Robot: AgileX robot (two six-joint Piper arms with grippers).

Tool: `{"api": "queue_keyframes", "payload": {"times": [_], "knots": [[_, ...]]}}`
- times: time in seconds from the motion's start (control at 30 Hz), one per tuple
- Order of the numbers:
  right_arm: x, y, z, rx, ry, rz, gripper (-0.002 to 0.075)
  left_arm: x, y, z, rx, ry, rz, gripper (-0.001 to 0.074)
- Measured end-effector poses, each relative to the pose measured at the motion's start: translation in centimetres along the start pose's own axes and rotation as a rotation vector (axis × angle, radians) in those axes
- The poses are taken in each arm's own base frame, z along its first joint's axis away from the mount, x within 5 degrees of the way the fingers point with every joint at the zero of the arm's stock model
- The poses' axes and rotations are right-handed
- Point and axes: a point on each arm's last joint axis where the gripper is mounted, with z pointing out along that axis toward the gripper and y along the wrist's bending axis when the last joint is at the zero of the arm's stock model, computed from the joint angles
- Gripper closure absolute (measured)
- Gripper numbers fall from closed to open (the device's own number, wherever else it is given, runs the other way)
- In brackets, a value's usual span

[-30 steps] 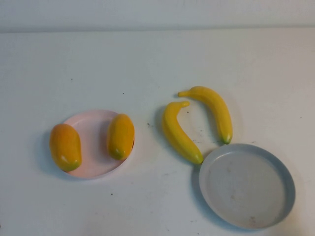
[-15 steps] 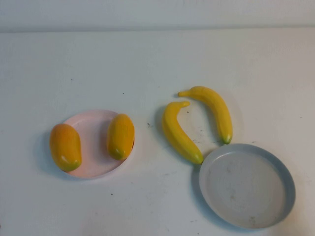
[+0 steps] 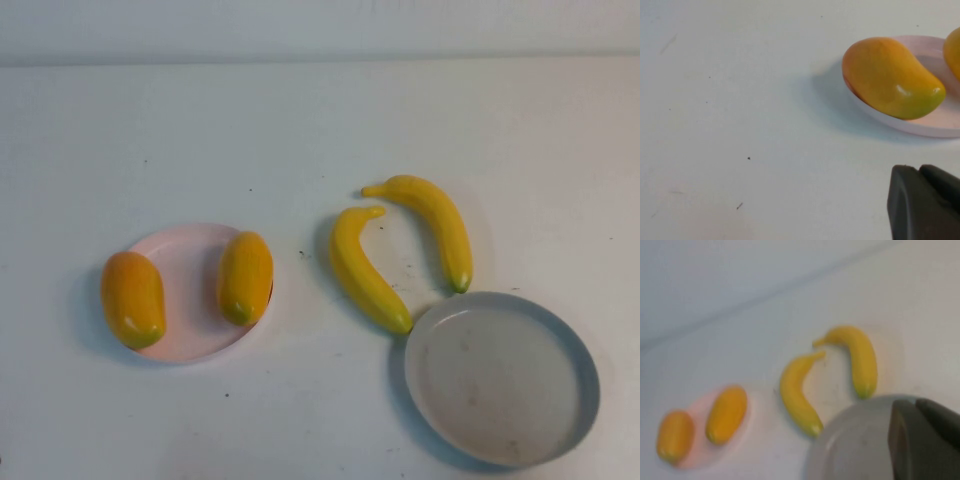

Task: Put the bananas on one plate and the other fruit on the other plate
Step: Put another type of fruit in the right plate

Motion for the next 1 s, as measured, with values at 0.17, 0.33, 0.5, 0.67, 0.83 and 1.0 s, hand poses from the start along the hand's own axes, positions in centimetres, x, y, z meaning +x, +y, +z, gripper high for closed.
{"api": "queue_keyframes", "payload": {"times": [0.17, 0.33, 0.5, 0.67, 0.83, 1.0], "knots": [[-2.0, 0.2, 3.2, 0.075, 0.321, -0.128, 0.0743, 0.0, 0.0, 0.0, 0.000, 0.000, 0.000, 0.0739], [-4.0, -0.3, 6.6, 0.121, 0.512, -0.195, 0.0743, 0.0, 0.0, 0.0, 0.000, 0.000, 0.000, 0.0739], [-5.5, 1.4, 10.8, 0.096, 0.642, -0.281, 0.0743, 0.0, 0.0, 0.0, 0.000, 0.000, 0.000, 0.0739], [-4.9, 5.0, 16.2, 0.034, 0.767, -0.353, 0.0743, 0.0, 0.0, 0.0, 0.000, 0.000, 0.000, 0.0739], [-3.2, 8.9, 21.3, -0.028, 0.866, -0.438, 0.0743, 0.0, 0.0, 0.0, 0.000, 0.000, 0.000, 0.0739], [-0.4, 12.1, 25.9, -0.078, 0.973, -0.536, 0.0695, 0.0, 0.0, 0.0, 0.000, 0.000, 0.000, 0.0739]]}}
